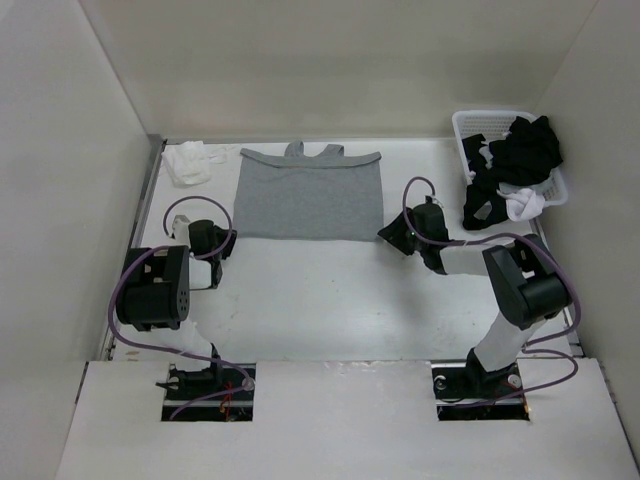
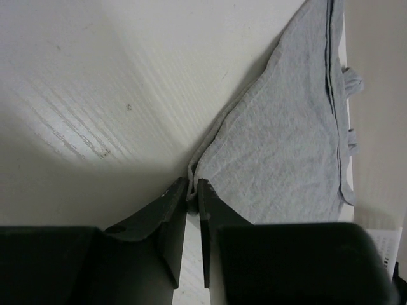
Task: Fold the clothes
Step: Fold the tank top
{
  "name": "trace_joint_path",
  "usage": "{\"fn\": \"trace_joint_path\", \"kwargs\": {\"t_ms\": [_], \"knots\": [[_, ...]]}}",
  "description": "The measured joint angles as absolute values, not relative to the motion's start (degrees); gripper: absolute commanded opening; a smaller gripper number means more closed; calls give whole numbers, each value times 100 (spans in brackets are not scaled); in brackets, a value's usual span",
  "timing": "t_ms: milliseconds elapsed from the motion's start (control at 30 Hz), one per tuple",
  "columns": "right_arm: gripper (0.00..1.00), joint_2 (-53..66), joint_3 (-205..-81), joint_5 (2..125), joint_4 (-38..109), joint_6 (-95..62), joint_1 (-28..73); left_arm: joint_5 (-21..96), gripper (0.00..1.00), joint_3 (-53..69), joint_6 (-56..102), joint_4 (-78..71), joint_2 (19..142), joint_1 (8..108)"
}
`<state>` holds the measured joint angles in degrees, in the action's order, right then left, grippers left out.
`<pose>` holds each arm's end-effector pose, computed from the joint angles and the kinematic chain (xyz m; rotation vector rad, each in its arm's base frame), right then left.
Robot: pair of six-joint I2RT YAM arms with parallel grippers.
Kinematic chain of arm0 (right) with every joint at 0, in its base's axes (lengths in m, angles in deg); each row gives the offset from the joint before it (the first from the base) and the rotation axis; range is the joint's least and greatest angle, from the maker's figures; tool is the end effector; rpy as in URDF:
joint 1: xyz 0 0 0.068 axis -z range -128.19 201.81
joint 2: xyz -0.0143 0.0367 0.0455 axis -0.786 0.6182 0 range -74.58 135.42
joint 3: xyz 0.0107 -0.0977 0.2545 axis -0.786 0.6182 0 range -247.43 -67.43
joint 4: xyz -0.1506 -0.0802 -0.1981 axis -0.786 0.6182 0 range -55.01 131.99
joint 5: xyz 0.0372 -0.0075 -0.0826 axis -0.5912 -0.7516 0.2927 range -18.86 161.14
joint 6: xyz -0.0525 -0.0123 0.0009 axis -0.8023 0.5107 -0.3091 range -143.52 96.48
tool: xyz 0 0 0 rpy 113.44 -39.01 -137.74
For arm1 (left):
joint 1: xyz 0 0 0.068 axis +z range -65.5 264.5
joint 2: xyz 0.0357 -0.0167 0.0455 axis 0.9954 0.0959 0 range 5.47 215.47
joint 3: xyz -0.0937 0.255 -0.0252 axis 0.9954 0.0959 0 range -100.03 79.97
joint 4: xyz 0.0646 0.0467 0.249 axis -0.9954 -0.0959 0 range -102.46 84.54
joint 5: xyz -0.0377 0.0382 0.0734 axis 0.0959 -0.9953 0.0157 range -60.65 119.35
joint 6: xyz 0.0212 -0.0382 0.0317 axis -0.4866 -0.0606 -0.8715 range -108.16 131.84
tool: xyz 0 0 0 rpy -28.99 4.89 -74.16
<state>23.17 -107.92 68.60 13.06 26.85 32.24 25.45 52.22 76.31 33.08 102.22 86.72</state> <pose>0.3084 0.1114 0.1381 0.5812 2.2092 0.7182 0.2889 0.0137 0.1128 -1.2195 1.7769 -0.5742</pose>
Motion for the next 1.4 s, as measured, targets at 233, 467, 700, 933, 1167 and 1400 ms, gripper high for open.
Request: {"fn": "trace_joint_path", "kwargs": {"t_ms": [233, 467, 700, 933, 1167, 1400], "knots": [[43, 2440, -10897, 6903, 1279, 2733, 3224, 2493, 9, 5303, 7548, 2915, 9900, 8667], [32, 2584, -11028, 6919, 1341, 2768, 3224, 2294, 9, 5308, 7401, 2635, 9426, 8519], [6, 2663, -11052, 6868, 1393, 2790, 3224, 2222, 7, 5308, 7332, 2559, 9334, 8484], [0, 2451, -10971, 6667, 1404, 2806, 3224, 2237, 2, 5358, 7310, 2399, 8976, 8473], [0, -587, -10510, 6988, 2377, 2467, 2962, 2239, 1, 5318, 7139, 1180, 6073, 8191], [0, -3993, -11220, 8003, 4433, 1879, 1690, 2178, 1, 3952, 6682, -796, 3402, 7856]]}}
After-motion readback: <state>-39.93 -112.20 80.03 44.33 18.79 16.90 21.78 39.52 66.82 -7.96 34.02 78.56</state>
